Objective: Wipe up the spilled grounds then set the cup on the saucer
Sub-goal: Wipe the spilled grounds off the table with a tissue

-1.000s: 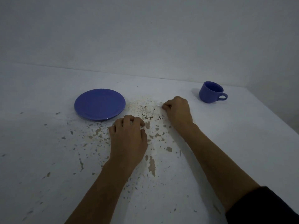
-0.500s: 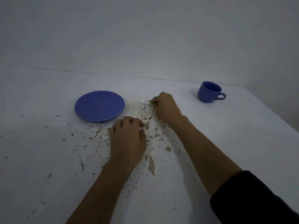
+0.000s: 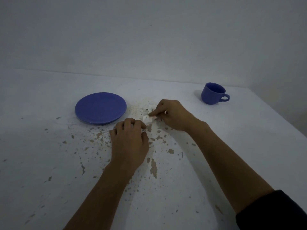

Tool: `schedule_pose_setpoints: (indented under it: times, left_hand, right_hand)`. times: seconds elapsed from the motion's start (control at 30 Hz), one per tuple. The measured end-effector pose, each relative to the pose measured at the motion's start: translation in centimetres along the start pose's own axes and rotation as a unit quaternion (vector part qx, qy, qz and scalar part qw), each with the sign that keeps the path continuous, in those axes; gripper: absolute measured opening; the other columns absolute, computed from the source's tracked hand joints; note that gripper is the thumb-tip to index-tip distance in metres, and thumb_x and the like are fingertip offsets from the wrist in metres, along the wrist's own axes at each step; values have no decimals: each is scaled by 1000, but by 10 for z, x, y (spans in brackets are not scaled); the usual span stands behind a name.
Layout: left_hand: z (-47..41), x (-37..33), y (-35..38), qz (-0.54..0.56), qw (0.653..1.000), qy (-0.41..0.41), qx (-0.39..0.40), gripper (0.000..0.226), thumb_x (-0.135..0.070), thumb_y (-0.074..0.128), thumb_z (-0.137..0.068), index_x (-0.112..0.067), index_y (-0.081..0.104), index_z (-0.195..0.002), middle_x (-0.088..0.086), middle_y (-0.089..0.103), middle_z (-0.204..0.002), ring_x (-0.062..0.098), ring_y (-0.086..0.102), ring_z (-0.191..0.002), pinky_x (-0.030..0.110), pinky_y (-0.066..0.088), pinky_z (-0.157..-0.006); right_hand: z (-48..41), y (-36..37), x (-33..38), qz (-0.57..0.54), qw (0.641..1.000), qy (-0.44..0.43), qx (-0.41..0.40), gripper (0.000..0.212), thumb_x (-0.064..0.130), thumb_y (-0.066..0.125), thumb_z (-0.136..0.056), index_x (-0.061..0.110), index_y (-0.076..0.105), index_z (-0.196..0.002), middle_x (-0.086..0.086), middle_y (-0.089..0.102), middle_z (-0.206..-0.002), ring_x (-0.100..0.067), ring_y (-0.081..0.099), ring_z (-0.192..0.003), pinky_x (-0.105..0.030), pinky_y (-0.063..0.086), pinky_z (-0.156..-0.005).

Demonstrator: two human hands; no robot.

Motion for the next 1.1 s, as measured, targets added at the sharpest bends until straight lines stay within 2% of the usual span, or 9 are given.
schedule_pose_setpoints:
  times: [0.1, 0.2, 0.3, 0.5, 0.7, 0.8, 1.0, 1.03, 1.1]
  left_hand:
    - [-1, 0, 2, -4, 1000, -5, 7, 23, -35, 46, -93, -29, 56, -113, -1, 52, -125, 22, 45, -117, 40, 36, -97]
    - [-2, 1, 1, -8, 1000, -8, 5, 23, -35, 46, -92, -29, 56, -112, 0, 52, -125, 22, 45, -118, 41, 36, -97]
    - [-2, 2, 2, -10, 1000, -8, 4, 23, -36, 47, -92, -29, 56, -112, 0, 53, -125, 23, 46, -118, 41, 36, -96]
    - [-4, 0, 3, -25, 1000, -9, 0, 24, -35, 48, -92, -26, 56, -112, 4, 54, -124, 27, 46, -117, 44, 36, -96]
    - [1, 0, 1, -6, 1000, 1, 7, 24, -36, 46, -92, -29, 56, -113, 0, 53, -125, 24, 45, -118, 43, 36, -98]
    - [1, 0, 0, 0, 1000, 7, 3, 23, -36, 46, -92, -29, 56, -112, 0, 54, -123, 24, 46, -116, 42, 37, -97]
    - [4, 0, -1, 0, 1000, 15, -10, 23, -34, 46, -92, -28, 57, -111, 1, 55, -122, 24, 47, -115, 42, 37, -95]
    - [3, 1, -1, -1, 1000, 13, -9, 24, -35, 46, -92, -28, 57, -112, 1, 55, -123, 24, 47, -115, 43, 37, -96]
    - [2, 1, 0, -2, 1000, 6, -7, 26, -36, 46, -93, -28, 57, -114, 1, 55, -126, 24, 47, -118, 43, 37, -99]
  right_hand:
    - [-14, -23, -30, -8, 992, 72, -103, 27, 7, 56, -92, 14, 69, -116, -11, 65, -105, -22, 62, -93, -17, 40, -80]
    - [-29, -6, -43, 16, 988, 130, -85, 29, 2, 53, -92, 9, 68, -116, -18, 63, -110, -31, 60, -101, -23, 39, -83]
    - [-31, 20, -16, 40, 993, 86, -69, 29, 1, 56, -89, 7, 69, -114, -20, 60, -101, -34, 59, -90, -27, 41, -72]
    - [-36, 34, 14, 65, 998, 16, -3, 31, 3, 58, -90, 9, 65, -120, -17, 60, -105, -28, 57, -93, -21, 34, -75]
    - [-38, 24, -23, 100, 986, 110, -77, 27, -6, 60, -80, 9, 76, -96, -17, 58, -91, -32, 58, -85, -27, 43, -65]
    - [-20, 9, -45, 104, 976, 163, -99, 34, -12, 54, -78, 7, 75, -95, -18, 61, -96, -31, 59, -88, -31, 48, -69]
    - [10, 2, -55, 105, 966, 227, -73, 26, -4, 52, -82, 4, 72, -97, -15, 67, -98, -27, 63, -86, -30, 50, -75]
    - [13, 3, -50, 103, 965, 233, -61, 22, -3, 52, -82, 2, 70, -95, -15, 65, -96, -27, 62, -85, -29, 49, -73]
    - [17, 5, -41, 101, 961, 256, -36, 13, -2, 52, -82, 3, 61, -74, -12, 57, -81, -23, 55, -71, -27, 43, -63]
Point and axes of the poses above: each hand's wrist, its own z-axis away from the middle knuckle, its own y-axis out of the palm, x = y × z, the point moved 10 cm from there along -z, towards the middle knuckle
